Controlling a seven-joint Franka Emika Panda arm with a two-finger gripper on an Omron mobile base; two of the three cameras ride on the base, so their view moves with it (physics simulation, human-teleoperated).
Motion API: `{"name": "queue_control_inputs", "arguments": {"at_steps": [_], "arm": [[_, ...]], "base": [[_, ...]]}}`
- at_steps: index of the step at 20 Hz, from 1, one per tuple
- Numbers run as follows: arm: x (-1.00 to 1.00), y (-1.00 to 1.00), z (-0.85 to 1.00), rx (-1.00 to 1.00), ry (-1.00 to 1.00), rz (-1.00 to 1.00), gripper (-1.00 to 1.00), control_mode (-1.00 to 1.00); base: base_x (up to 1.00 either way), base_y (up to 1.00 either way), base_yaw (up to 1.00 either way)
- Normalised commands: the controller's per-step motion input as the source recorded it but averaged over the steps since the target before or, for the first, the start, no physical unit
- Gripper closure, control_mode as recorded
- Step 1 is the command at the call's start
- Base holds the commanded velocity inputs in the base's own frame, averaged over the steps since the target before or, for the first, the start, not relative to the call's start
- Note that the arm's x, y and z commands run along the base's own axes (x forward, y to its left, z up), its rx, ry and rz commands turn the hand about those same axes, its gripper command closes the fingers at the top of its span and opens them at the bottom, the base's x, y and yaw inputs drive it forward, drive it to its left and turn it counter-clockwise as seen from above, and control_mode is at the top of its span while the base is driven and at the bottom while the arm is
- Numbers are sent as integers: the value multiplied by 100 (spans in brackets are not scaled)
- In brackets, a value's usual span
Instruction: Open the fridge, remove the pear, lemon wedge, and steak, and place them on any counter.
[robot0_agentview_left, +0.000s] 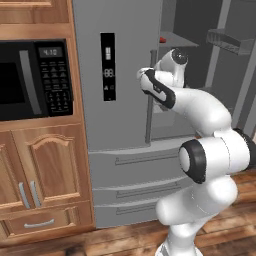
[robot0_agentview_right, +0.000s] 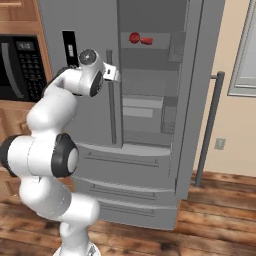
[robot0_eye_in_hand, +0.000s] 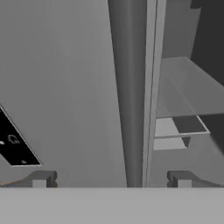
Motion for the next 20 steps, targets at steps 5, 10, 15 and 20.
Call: {"name": "queue_control_inputs", "arguments": {"at_steps": [5,10,15,20], "arm": [[63,0,2,0,-7,1,-100,-100],[69,0,0,0,0,7,-100,-100],[75,-3,0,0,-1,10,-100,-100],[56,-12,-9,0,-8,10,-100,-100]], "base": [[0,0,0],[0,0,0],[0,0,0],[0,0,0]]}}
